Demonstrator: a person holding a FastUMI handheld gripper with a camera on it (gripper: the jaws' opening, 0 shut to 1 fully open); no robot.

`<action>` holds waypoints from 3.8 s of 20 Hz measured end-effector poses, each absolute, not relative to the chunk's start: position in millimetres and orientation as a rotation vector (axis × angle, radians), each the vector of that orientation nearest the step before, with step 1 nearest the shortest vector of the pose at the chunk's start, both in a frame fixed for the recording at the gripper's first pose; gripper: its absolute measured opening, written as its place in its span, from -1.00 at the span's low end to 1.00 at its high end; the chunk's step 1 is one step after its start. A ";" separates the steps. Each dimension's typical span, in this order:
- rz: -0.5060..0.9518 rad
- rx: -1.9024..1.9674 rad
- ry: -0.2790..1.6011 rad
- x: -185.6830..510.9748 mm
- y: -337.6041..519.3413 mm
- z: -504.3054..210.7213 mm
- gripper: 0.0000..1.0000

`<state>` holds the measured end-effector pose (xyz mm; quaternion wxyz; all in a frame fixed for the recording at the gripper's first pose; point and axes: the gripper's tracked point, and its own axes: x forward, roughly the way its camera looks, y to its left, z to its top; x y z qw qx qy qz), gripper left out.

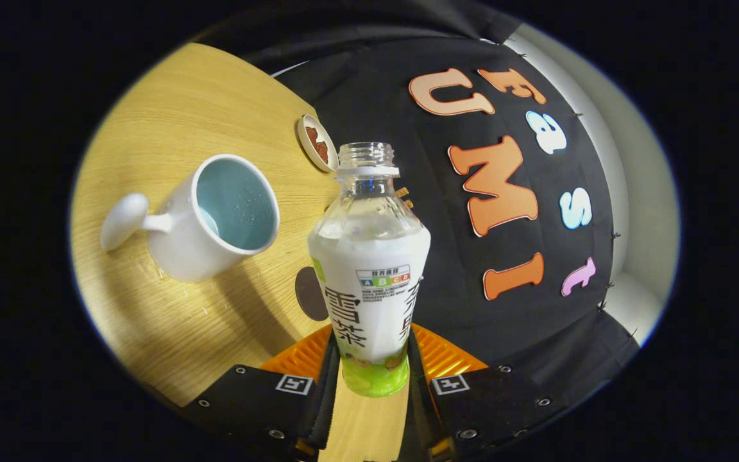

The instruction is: Take the bottle from table, then pour the juice into the cup, finally place the bottle on the coaster

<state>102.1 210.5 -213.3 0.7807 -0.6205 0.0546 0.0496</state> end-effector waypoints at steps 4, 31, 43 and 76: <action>0.095 -1.478 0.083 108.4 207.3 -203.2 0.05; 0.086 -1.798 0.012 112.5 200.9 -177.5 0.05; 0.087 -1.842 0.004 114.9 202.2 -168.4 0.05; 0.104 -1.957 -0.009 113.4 214.9 -159.4 0.05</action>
